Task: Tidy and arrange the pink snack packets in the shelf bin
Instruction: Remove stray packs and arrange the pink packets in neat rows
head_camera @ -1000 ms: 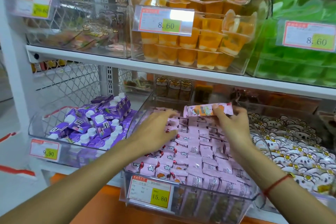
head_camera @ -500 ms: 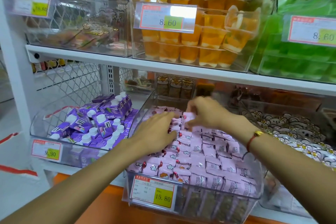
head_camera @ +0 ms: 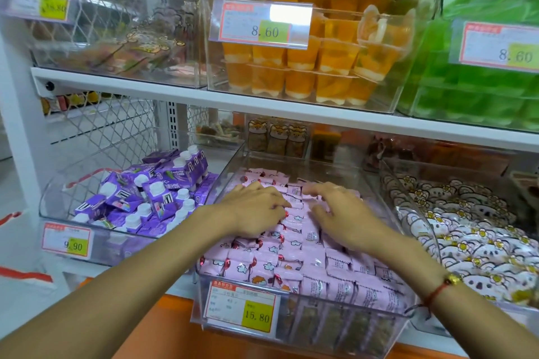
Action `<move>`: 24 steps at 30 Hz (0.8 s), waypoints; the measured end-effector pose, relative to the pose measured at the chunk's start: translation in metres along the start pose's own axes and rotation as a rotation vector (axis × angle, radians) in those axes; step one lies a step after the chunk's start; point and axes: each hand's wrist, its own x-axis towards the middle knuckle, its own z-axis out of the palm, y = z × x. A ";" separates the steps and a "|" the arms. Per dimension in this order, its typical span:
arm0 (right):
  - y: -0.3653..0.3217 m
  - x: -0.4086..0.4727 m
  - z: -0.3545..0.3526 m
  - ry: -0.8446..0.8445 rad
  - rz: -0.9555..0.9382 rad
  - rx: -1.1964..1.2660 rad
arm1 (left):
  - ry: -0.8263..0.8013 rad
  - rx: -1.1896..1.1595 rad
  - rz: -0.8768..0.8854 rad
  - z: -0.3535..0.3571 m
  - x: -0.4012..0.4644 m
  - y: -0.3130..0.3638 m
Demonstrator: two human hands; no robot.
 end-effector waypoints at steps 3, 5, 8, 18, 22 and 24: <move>0.003 -0.006 0.008 -0.132 -0.050 -0.065 | -0.023 -0.085 0.003 -0.005 0.002 -0.002; 0.005 -0.006 0.011 -0.222 -0.042 -0.103 | 0.005 -0.219 -0.011 -0.010 0.005 -0.004; 0.008 -0.004 0.012 -0.249 -0.015 -0.086 | 0.171 -0.249 -0.077 -0.017 0.021 -0.006; 0.008 0.000 0.015 -0.214 0.012 0.007 | 0.055 -0.049 -0.104 -0.011 0.063 0.004; 0.003 0.002 0.013 -0.201 0.017 -0.058 | 0.114 -0.042 -0.102 -0.012 0.064 0.003; 0.002 0.004 0.014 -0.195 0.026 -0.069 | 0.159 -0.043 -0.103 -0.010 0.064 0.004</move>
